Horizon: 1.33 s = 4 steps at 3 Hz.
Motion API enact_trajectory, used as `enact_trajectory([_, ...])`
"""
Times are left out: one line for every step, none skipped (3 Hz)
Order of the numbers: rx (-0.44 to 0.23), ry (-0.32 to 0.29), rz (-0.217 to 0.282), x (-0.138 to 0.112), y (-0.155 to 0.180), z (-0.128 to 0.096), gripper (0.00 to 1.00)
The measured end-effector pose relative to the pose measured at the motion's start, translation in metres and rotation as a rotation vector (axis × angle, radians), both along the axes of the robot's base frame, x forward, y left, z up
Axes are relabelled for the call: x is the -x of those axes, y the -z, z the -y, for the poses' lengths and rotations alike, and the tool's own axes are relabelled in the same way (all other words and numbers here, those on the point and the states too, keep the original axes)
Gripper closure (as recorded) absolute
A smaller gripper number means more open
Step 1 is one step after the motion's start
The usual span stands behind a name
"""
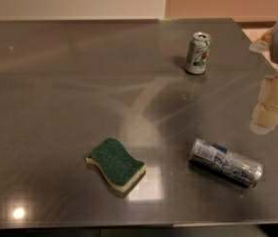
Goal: Pick redbull can
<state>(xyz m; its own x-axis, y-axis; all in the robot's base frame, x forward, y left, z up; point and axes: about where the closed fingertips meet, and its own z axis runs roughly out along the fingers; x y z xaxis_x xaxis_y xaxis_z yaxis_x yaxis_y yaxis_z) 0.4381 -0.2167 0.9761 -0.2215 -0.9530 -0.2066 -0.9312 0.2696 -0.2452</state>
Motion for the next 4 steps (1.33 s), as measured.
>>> enact_trajectory([0.0, 0.0, 0.0, 0.0, 0.0, 0.0, 0.0])
enact_trajectory([-0.001, 0.02, -0.01, 0.0, 0.001, 0.001, 0.0])
enact_trajectory([-0.013, 0.074, -0.042, 0.004, 0.009, 0.002, 0.0])
enact_trajectory([-0.031, 0.154, -0.091, 0.014, 0.026, -0.004, 0.0])
